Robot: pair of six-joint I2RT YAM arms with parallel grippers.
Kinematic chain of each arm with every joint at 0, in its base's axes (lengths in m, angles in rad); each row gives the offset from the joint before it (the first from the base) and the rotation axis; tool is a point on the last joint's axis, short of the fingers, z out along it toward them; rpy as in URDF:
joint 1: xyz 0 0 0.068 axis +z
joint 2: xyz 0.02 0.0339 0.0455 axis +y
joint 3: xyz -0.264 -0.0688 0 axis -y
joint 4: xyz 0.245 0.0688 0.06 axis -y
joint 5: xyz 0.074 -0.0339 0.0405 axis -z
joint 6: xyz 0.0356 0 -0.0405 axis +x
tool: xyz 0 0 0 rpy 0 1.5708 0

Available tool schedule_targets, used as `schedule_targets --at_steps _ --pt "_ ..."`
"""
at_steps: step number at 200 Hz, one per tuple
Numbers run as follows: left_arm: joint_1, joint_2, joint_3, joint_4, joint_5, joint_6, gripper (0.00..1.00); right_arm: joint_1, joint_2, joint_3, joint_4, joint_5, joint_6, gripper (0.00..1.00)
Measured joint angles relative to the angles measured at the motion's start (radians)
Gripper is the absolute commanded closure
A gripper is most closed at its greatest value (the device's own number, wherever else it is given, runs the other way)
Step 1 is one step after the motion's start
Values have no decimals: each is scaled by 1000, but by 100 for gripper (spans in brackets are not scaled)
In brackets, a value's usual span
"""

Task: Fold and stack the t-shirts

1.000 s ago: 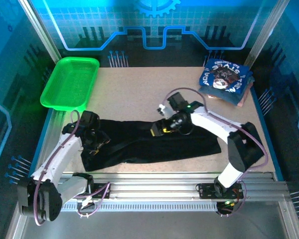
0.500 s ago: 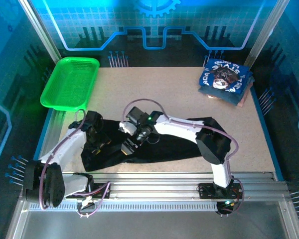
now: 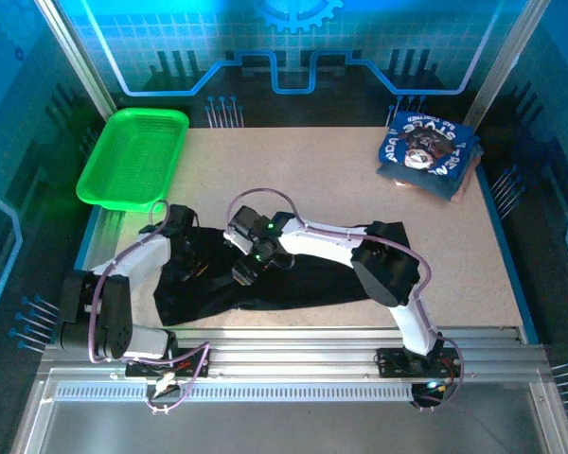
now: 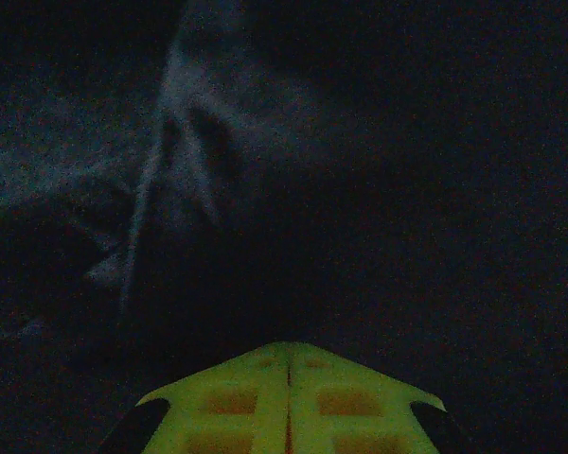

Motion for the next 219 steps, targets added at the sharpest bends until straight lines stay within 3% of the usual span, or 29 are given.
schedule_targets --at_steps 66,72,91,107,156,179,219 --pt "24 57 130 37 22 25 92 -29 67 86 -22 48 32 27" --pt "24 60 136 37 28 30 88 -34 65 85 -21 41 30 27" --pt "24 23 132 18 55 48 53 -40 24 26 11 19 9 24" --pt "24 -68 109 -10 85 49 44 -40 -46 -65 28 9 -9 23" --pt "20 -317 17 -131 159 73 41 -77 -158 -157 62 -27 -54 21" --pt "-13 -303 11 -192 156 117 41 -100 -182 -157 66 -28 -79 21" --pt "-163 -175 35 -270 74 149 39 -139 -225 -166 73 -44 -87 20"
